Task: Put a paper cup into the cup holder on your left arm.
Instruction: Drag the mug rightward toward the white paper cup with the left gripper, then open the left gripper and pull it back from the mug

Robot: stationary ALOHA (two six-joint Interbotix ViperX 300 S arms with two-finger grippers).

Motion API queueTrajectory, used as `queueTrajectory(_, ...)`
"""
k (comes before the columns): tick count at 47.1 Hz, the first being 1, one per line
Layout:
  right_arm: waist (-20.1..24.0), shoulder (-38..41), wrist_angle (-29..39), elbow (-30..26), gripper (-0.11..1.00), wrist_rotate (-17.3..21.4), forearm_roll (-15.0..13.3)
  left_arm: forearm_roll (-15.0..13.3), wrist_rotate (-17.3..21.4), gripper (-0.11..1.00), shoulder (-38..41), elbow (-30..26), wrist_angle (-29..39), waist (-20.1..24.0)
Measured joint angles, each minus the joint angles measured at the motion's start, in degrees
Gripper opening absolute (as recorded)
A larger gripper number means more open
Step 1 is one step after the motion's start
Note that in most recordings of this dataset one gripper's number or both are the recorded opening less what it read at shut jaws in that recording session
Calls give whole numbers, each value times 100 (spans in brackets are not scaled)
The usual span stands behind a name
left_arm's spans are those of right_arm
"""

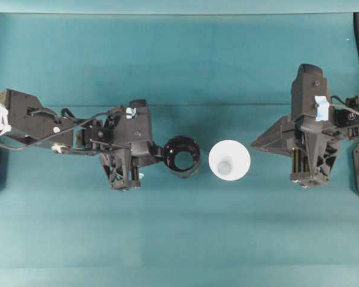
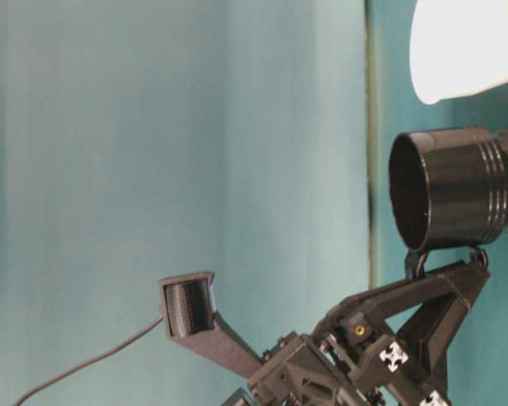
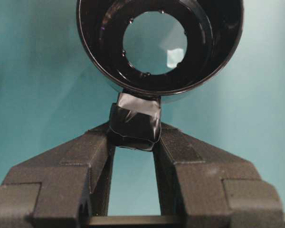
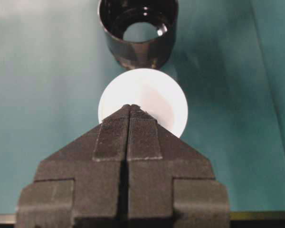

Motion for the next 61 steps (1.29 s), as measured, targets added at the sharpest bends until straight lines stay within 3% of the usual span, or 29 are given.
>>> queueTrajectory(61,0,0,0,0,-6,0,-9,0,9,29,378,-79,0,18)
